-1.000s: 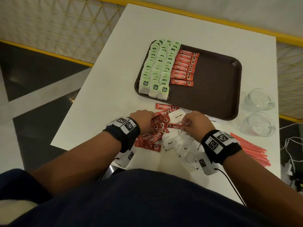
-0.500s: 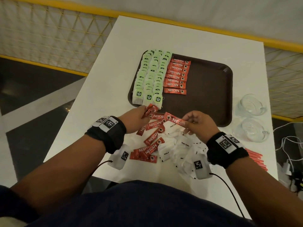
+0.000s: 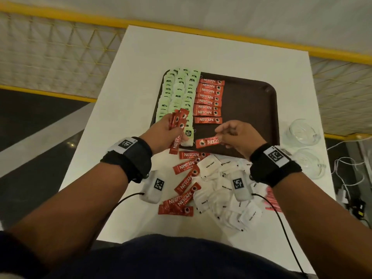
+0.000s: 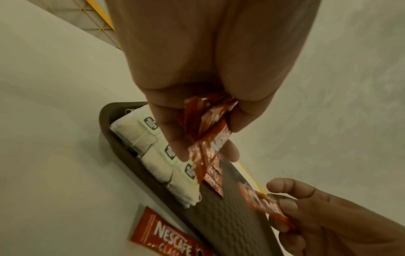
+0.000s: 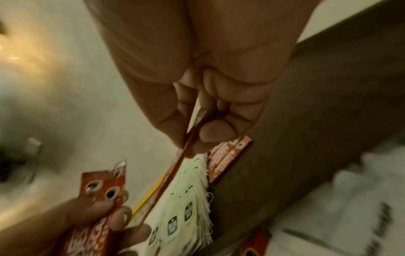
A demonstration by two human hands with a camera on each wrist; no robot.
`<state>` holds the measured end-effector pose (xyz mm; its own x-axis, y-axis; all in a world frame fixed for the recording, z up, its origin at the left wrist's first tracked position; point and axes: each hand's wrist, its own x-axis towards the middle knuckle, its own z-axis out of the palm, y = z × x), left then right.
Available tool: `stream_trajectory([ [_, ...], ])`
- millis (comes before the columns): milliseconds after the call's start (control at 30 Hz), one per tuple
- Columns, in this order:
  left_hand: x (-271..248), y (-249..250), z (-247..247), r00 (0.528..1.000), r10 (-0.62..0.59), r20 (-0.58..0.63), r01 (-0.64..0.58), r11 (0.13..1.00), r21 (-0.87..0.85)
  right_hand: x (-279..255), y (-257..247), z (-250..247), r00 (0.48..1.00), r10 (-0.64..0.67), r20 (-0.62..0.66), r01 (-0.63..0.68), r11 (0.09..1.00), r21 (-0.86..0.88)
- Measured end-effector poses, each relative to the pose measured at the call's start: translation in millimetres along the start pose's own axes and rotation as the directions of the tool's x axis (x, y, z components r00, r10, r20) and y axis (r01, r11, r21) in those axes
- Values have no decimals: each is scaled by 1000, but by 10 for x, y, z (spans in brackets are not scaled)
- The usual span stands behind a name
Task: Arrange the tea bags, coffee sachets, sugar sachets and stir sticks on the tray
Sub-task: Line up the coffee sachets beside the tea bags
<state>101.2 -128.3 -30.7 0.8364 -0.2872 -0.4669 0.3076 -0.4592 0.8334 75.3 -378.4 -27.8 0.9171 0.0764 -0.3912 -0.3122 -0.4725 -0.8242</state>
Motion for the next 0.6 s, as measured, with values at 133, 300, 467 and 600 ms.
stream_trajectory([
  [133, 65, 92, -41, 1000, 9, 9, -9, 1000, 29, 21, -262, 40, 970, -134, 202, 176, 962, -207],
  [300, 4, 244, -11, 983, 72, 168, -83, 995, 54, 103, -428, 167, 976, -169, 136, 178, 983, -55],
  [467, 25, 303, -32, 973, 62, 223, -46, 996, -76, 185, -409, 222, 991, -127, -35, 130, 907, 401],
  [600, 148, 278, -39, 993, 79, 92, -56, 972, -229, 189, -326, 308, 999, -18, 28, 3, 887, 462],
])
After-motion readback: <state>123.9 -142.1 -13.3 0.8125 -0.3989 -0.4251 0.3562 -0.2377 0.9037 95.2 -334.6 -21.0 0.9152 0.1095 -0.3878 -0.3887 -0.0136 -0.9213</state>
